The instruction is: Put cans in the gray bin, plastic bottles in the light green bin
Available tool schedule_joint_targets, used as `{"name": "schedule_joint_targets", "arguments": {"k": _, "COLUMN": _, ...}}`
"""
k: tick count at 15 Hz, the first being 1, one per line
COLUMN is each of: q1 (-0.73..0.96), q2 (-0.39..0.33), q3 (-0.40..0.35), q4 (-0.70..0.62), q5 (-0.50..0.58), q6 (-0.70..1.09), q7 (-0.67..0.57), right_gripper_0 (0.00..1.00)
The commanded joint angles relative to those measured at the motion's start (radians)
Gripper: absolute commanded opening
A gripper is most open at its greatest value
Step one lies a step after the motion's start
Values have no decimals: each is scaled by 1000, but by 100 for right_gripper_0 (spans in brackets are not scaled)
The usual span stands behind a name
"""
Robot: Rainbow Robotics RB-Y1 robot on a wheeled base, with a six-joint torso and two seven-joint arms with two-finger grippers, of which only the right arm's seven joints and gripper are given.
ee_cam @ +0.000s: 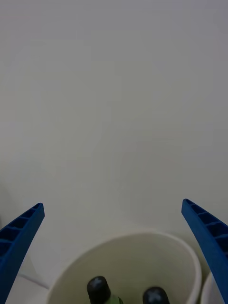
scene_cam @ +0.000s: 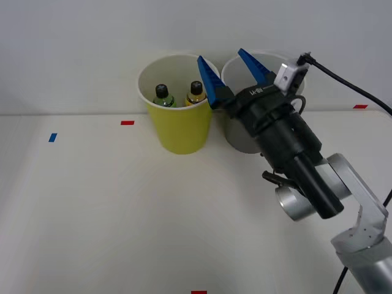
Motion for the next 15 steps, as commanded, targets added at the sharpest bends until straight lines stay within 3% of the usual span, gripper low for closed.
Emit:
{"name": "schedule_joint_targets", "arguments": {"k": 1, "q1": 201, "q2": -83, "q3": -31, "q4": -139, "q5": 1, "q6": 1, "q7": 13, "right_gripper_0": 100}}
{"name": "schedule_joint_targets", "arguments": {"k": 5, "q1": 411, "q2": -169, "q3": -96, "q4": -256, "q5": 21, "q6": 1, "q7": 33, "right_gripper_0": 100}}
{"name": "schedule_joint_targets", "arguments": {"k": 9, "q1": 607, "q2": -163, "q3": -148, "q4": -330, "q5": 51, "q6": 1, "q7": 63, "right_gripper_0": 100}}
{"name": "schedule_joint_targets", "arguments": {"k": 15, "q1": 833, "q2": -143, "q3": -192, "q4": -331, "q5": 96, "q6": -25, "q7": 102, "right_gripper_0": 100}}
